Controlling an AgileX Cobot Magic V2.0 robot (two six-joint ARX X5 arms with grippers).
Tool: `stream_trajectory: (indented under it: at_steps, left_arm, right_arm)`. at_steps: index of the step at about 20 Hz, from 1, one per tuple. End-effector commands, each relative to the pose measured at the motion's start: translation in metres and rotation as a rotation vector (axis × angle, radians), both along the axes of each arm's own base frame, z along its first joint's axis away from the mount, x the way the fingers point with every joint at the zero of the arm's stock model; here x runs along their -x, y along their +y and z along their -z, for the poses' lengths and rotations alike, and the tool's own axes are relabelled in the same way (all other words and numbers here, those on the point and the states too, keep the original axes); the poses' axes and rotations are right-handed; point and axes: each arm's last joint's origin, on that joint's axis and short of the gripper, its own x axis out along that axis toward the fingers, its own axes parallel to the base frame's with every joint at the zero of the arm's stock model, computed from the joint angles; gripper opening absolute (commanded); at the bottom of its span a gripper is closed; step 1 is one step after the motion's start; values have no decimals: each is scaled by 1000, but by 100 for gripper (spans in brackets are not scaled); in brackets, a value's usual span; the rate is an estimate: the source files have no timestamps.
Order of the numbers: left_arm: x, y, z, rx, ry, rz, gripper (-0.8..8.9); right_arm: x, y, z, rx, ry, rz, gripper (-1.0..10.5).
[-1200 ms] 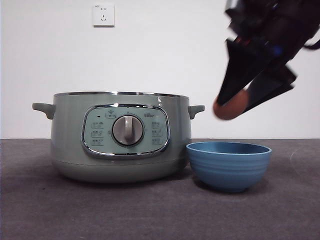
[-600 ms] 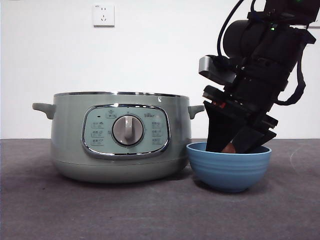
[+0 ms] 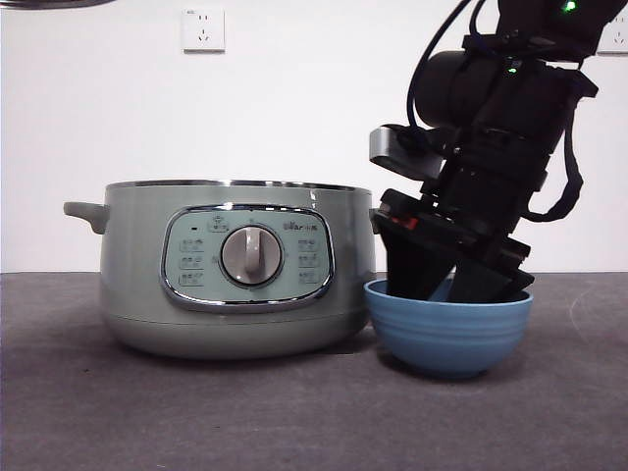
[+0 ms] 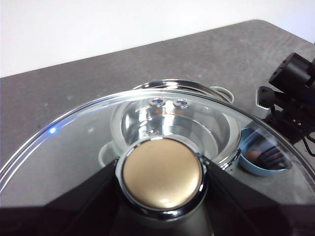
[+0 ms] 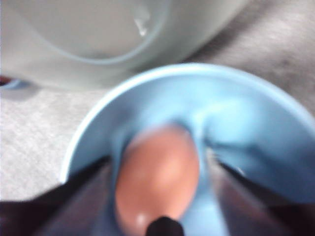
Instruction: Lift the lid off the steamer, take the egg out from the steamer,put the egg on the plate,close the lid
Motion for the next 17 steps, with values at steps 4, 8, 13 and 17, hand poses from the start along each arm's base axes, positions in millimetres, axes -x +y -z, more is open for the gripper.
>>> stream_trajectory:
  at_steps: [4,8,13,17]
  left_arm:
    - [-37,-21,-7,37,-56,87,-9]
    - [-80,-43,-1,51,-62,118,-9]
    - [-133,-70,21,57,-43,156,-9]
    - [-167,-86,45,42,-13,157,-9]
  right_arm:
    - [15,-6,-43,-71,-114,15,509]
    - [51,-28,-114,-197,-316,59,505]
    - [111,-62,-177,-371,-526,94,504]
    - [162,-91,-204,-483,-637,121,504]
